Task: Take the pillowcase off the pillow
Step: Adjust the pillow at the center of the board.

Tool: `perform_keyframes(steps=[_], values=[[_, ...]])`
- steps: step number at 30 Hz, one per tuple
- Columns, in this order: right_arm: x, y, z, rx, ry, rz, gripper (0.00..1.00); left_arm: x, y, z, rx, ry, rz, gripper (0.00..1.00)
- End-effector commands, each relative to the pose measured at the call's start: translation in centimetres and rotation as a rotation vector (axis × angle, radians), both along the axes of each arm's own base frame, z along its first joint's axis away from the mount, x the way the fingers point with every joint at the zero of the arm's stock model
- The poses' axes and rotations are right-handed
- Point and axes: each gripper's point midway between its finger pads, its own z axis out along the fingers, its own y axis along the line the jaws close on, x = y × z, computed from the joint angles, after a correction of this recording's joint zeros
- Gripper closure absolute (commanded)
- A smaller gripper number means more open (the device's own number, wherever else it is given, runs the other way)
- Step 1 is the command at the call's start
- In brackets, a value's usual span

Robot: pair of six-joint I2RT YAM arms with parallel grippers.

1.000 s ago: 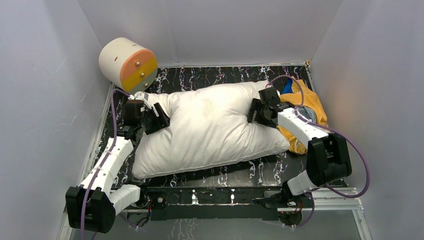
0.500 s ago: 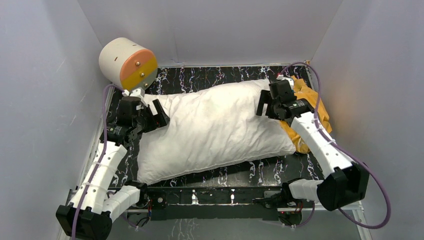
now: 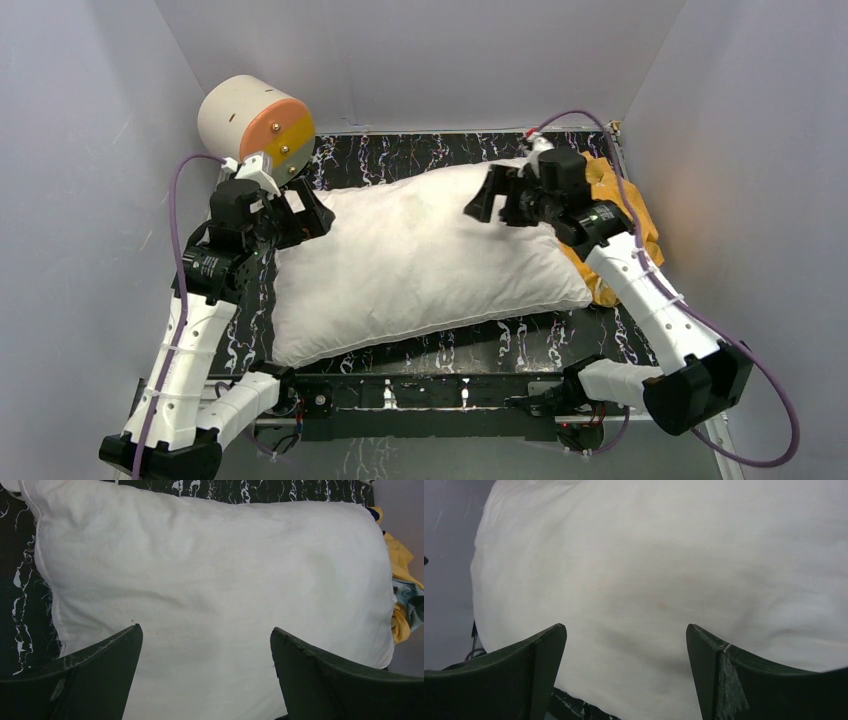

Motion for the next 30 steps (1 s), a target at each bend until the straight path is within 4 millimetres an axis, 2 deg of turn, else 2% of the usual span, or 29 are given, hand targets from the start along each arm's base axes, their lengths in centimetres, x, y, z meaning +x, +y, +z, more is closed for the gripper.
perform_keyframes(steps=[1, 3, 5, 6, 8, 10, 13, 15, 17, 18, 22, 23, 25, 27, 30], values=[[-2.1, 8.5, 1.6, 0.083, -0.044, 0.266, 0.05, -0.3, -0.9, 1.0, -0.016, -0.001, -0.057, 0.02], [-1.8, 9.9, -0.5, 0.007, -0.015, 0.271, 0.1, -0.3, -1.3, 0.6, -0.025, 0.017, -0.076, 0.02], [-1.3, 10.4, -3.2, -0.071, 0.03, 0.255, 0.17, -0.3, -1.6, 0.2, -0.029, 0.033, -0.087, 0.02], [-0.9, 10.0, -5.0, -0.126, 0.062, 0.223, 0.19, -0.3, -1.7, -0.1, -0.031, 0.042, -0.094, 0.02], [0.2, 7.5, -9.6, -0.267, 0.165, 0.053, 0.25, -0.5, -1.9, -0.4, -0.033, 0.054, -0.109, 0.02], [-0.1, 5.5, -14.1, -0.35, 0.285, -0.086, 0.31, -0.6, -2.1, -0.8, -0.033, 0.064, -0.125, 0.02], [-2.2, 5.7, -19.4, -0.259, 0.449, -0.198, 0.31, -0.6, -2.4, -1.8, -0.031, 0.09, -0.148, 0.02], [-3.8, 6.7, -21.6, -0.091, 0.539, -0.282, 0.31, -0.6, -3.0, -2.9, -0.042, 0.122, -0.179, 0.02], [-5.0, 7.9, -22.9, 0.108, 0.601, -0.335, 0.32, -0.5, -3.9, -5.0, -0.057, 0.177, -0.223, 0.02], [-5.9, 7.6, -23.9, 0.151, 0.626, -0.374, 0.31, -0.5, -4.4, -6.0, -0.068, 0.204, -0.249, 0.02], [-5.5, 7.1, -23.1, 0.174, 0.584, -0.46, 0.3, -0.6, -6.4, -10.1, -0.125, 0.327, -0.351, 0.02], [-5.2, 7.2, -22.6, 0.18, 0.562, -0.454, 0.29, -0.2, -6.4, -11.0, -0.121, 0.346, -0.343, 0.03], [-4.5, 8.6, -20.9, 0.224, 0.508, -0.36, 0.29, 1.2, -5.7, -12.4, -0.083, 0.356, -0.29, 0.06], [-4.3, 10.0, -19.4, 0.21, 0.473, -0.253, 0.27, 3.0, -5.0, -12.8, -0.034, 0.332, -0.241, 0.07], [-4.1, 9.6, -18.5, 0.117, 0.452, -0.251, 0.24, 5.3, -4.5, -12.4, 0.022, 0.309, -0.216, 0.06]])
